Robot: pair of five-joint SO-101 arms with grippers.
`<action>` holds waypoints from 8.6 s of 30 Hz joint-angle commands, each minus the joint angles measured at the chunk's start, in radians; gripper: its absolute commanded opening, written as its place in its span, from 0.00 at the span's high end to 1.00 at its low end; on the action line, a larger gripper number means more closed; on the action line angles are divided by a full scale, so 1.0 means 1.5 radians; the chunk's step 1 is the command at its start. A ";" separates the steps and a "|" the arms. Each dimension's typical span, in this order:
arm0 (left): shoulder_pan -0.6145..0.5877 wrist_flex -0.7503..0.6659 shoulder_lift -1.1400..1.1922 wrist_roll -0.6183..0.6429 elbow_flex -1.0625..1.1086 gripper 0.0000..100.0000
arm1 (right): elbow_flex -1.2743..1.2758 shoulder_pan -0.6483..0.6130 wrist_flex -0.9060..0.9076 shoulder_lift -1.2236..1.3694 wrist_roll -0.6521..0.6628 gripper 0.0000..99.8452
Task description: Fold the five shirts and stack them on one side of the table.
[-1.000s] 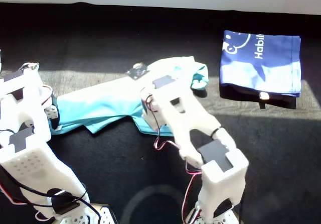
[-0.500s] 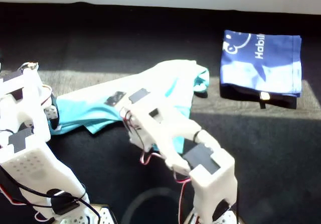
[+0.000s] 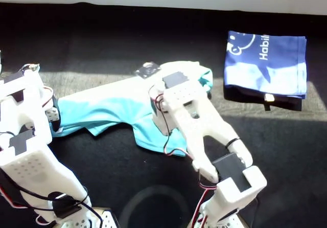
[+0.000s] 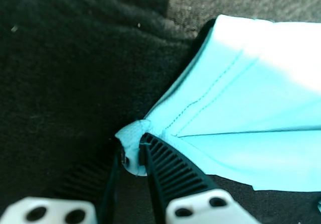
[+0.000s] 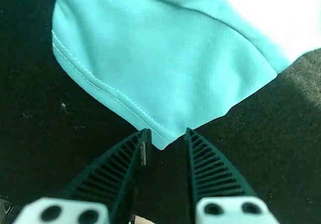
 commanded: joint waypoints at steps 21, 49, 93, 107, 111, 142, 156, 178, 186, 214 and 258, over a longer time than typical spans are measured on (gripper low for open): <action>0.010 -0.030 0.001 0.003 0.001 0.99 | 0.092 -0.028 -0.056 0.102 -0.051 0.80; 0.110 0.159 -0.001 0.002 -0.090 0.99 | 0.112 0.139 -0.103 -0.125 0.050 0.99; 0.015 0.198 0.001 -0.239 0.028 0.78 | 0.075 0.278 -0.093 -0.133 0.098 0.99; 0.063 0.152 0.001 -0.190 0.062 0.98 | 0.076 0.278 -0.093 -0.133 0.098 0.99; 0.087 0.162 -0.001 -0.165 0.057 0.99 | 0.077 0.278 -0.099 -0.132 0.095 0.99; 0.152 0.298 -0.573 -0.121 -0.335 0.99 | -0.718 0.281 0.077 -0.135 0.065 0.99; 0.098 0.222 -0.656 -0.121 -0.338 0.99 | -0.970 0.282 0.125 -0.135 0.142 0.99; 0.097 0.219 -0.694 -0.120 -0.302 0.99 | -0.965 0.283 -0.015 -0.259 0.150 0.99; 0.096 0.214 -0.773 -0.120 -0.195 0.99 | -0.965 0.283 -0.010 -0.285 0.208 0.99; 0.096 0.219 -1.020 -0.121 -0.157 0.99 | -0.964 0.282 0.012 -0.412 0.207 0.99; 0.128 0.029 -0.069 -0.124 -0.541 0.99 | -0.624 0.243 -0.367 0.093 0.206 0.99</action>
